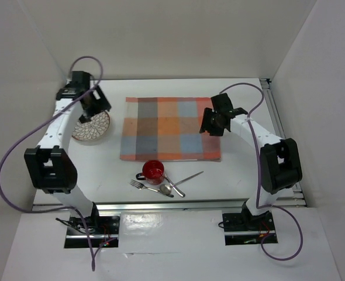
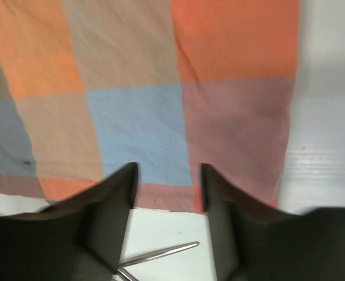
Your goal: Set the dinner table for one person
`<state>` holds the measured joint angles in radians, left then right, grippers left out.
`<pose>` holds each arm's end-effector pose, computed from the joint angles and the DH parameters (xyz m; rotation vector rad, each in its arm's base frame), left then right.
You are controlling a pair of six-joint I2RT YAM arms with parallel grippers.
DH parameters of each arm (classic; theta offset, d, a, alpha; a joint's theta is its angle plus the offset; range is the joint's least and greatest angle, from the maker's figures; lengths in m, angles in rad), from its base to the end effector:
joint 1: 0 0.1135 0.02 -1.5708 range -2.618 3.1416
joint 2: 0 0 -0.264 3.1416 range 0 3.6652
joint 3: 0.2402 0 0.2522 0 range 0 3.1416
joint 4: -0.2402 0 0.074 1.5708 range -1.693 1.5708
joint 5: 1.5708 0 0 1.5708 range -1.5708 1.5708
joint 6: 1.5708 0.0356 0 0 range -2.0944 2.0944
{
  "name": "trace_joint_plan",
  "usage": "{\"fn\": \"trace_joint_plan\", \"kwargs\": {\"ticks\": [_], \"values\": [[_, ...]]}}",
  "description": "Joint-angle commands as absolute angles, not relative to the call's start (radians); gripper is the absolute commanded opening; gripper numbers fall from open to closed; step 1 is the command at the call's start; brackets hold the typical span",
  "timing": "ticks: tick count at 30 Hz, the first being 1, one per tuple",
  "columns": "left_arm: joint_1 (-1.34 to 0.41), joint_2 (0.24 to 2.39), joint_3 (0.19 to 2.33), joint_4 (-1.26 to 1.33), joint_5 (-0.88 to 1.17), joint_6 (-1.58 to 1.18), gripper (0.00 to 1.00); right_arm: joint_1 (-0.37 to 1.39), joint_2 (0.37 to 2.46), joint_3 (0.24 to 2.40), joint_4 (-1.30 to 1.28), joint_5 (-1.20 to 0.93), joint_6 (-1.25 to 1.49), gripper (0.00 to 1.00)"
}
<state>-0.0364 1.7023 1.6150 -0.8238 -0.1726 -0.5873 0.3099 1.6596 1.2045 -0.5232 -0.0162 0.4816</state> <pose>0.3707 -0.0074 0.3274 -0.7400 2.3500 -0.0559 0.3341 0.1076 0.2318 0.2151 2.5732 0.3231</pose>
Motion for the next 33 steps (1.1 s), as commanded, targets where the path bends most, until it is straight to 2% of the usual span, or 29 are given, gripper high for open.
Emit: {"fn": "trace_joint_plan", "kwargs": {"ticks": [1,5,11,16,17,25,28,29,31,33], "values": [[0.137,1.605,1.545,-0.796,-0.063,-0.667,1.0,0.321,1.62,1.256,-0.525,-0.038,0.466,0.61],[0.306,1.5,1.303,-0.668,0.026,-0.725,1.0,0.321,1.62,1.256,-0.525,-0.074,0.457,0.7],[0.397,1.502,1.117,-0.531,0.101,-0.773,1.0,0.311,1.611,1.246,-0.525,-0.086,0.437,0.81],[0.426,1.569,1.039,-0.353,0.153,-0.831,1.0,0.301,1.601,1.246,-0.525,-0.095,0.428,0.82],[0.436,1.604,1.028,-0.338,0.175,-0.841,0.97,0.301,1.601,1.246,-0.525,-0.095,0.428,0.82],[0.436,1.675,0.947,-0.175,0.184,-0.922,0.9,0.282,1.583,1.246,-0.535,-0.095,0.428,0.82],[0.436,1.701,0.936,-0.138,0.184,-0.931,0.81,0.282,1.574,1.246,-0.545,-0.083,0.428,0.82],[0.436,1.721,0.936,-0.138,0.184,-0.931,0.74,0.282,1.565,1.246,-0.545,-0.083,0.428,0.82],[0.436,1.73,0.936,-0.138,0.184,-0.94,0.68,0.273,1.556,1.246,-0.554,-0.083,0.428,0.82],[0.436,1.721,0.936,-0.127,0.195,-0.94,0.54,0.273,1.555,1.246,-0.554,-0.083,0.428,0.82]]}}
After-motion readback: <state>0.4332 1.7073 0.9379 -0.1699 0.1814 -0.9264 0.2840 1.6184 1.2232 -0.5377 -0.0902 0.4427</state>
